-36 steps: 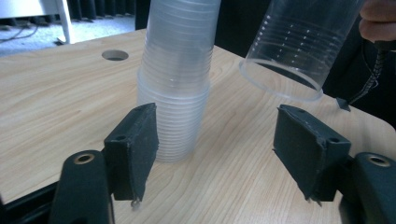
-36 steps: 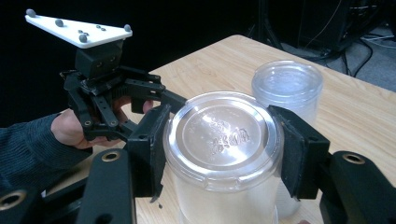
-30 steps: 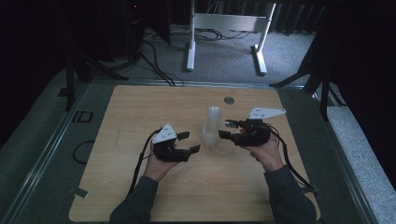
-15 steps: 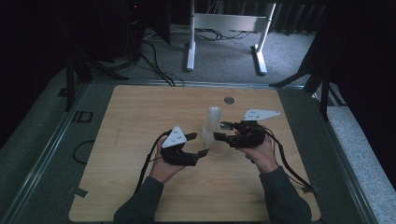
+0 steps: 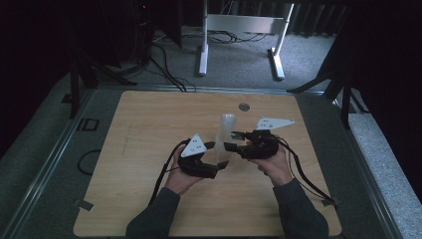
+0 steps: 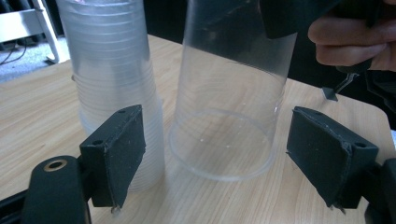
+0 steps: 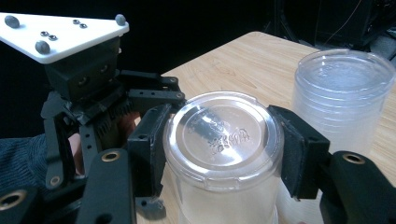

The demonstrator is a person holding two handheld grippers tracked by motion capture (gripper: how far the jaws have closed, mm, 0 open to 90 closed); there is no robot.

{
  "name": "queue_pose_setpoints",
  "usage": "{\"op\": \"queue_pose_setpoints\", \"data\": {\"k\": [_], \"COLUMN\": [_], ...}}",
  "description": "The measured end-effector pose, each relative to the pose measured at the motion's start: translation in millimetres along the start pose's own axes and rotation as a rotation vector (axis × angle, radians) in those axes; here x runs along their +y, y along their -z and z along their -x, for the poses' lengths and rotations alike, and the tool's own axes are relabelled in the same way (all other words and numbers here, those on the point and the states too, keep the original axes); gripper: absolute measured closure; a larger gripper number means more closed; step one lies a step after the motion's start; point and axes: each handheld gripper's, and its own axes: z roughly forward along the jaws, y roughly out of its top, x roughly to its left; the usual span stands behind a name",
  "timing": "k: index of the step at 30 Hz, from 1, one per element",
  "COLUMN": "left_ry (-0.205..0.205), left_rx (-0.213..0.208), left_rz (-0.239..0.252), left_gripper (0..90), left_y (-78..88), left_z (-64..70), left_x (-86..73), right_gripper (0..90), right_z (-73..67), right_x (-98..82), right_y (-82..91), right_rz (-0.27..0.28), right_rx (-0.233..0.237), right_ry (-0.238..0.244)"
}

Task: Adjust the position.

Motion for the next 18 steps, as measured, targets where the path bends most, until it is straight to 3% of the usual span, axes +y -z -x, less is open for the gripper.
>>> {"op": "queue_pose_setpoints", "data": {"k": [18], "left_ry": [0.003], "left_rx": [0.001], "left_rz": [0.0], "left_gripper": [15.7], "left_y": [-15.6], "left_z": [3.4], "left_x": [0.5], "right_gripper": [41.6], "right_z": [-3.0], "right_x": [1.5], "right_y": [-5.2], "right_rz": [0.013], "right_rx": [0.03], "right_ry": [-0.008]}}
